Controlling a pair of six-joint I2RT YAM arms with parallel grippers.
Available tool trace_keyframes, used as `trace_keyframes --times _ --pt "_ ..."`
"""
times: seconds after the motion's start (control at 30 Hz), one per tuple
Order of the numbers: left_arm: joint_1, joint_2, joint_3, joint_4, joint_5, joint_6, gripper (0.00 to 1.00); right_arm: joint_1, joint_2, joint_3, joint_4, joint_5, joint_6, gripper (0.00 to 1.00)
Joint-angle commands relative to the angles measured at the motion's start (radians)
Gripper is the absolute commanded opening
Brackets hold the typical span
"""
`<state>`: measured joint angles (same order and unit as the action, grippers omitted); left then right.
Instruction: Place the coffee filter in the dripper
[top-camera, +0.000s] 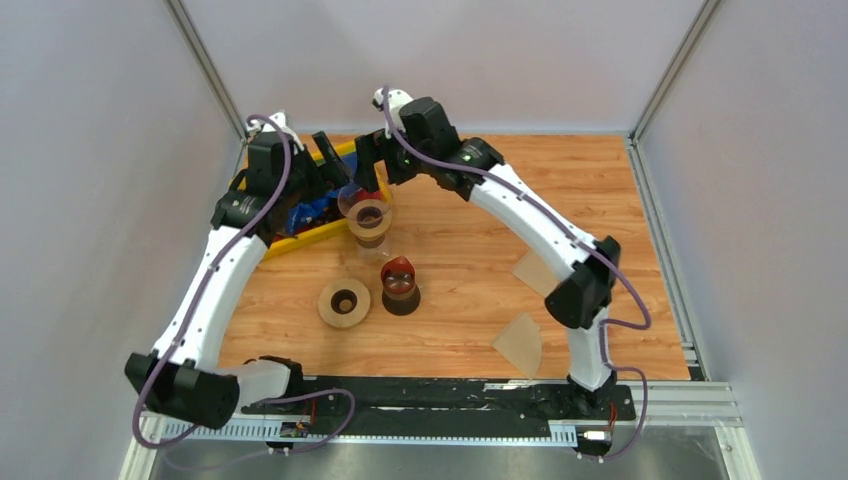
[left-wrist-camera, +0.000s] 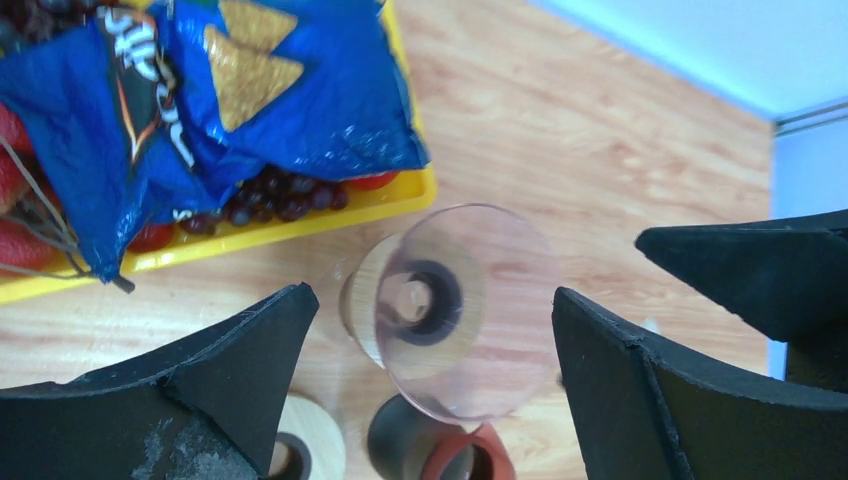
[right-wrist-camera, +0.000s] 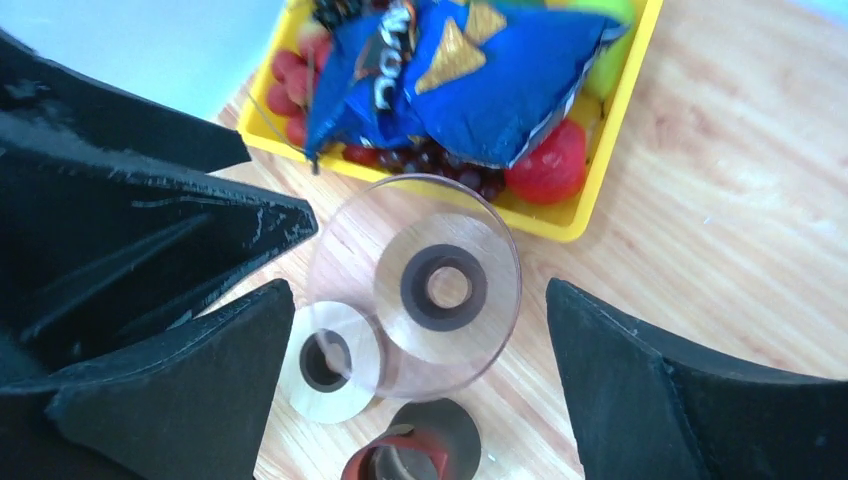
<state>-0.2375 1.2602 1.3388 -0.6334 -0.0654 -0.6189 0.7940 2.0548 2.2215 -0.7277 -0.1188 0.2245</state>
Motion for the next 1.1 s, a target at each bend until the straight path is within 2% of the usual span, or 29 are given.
trace_keyframes --times 0.0,0.13,0.3,0.5,0.57,0.8,1.07 --pt "-0.007 -0.134 0.018 0.038 -0.004 0.030 1.00 -0.013 -0.266 -0.141 0.152 0.063 -0.053 1.00" --pt "-0.006 -0.290 -0.077 0.033 -0.057 0.001 1.00 -0.070 -0.474 -0.414 0.173 0.237 -0.040 1.00" --pt "-0.007 -0.476 -0.243 -0.029 -0.049 -0.005 1.00 -0.307 -0.688 -0.754 0.179 0.167 0.096 1.00" --pt "-0.005 -0.630 -0.354 -0.204 -0.070 0.025 1.00 -0.438 -0.881 -1.058 0.182 0.322 0.132 1.00" --pt "-0.005 -0.683 -0.404 -0.233 -0.068 0.011 1.00 -0.484 -0.919 -1.152 0.181 0.324 0.157 1.00" --pt "-0.007 -0.823 -0.600 -0.228 -0.017 -0.073 1.00 -0.665 -0.910 -1.343 0.200 0.293 0.194 1.00" --pt "-0.006 -0.827 -0.667 -0.184 0.021 -0.099 1.00 -0.713 -0.742 -1.392 0.281 0.287 0.214 0.97"
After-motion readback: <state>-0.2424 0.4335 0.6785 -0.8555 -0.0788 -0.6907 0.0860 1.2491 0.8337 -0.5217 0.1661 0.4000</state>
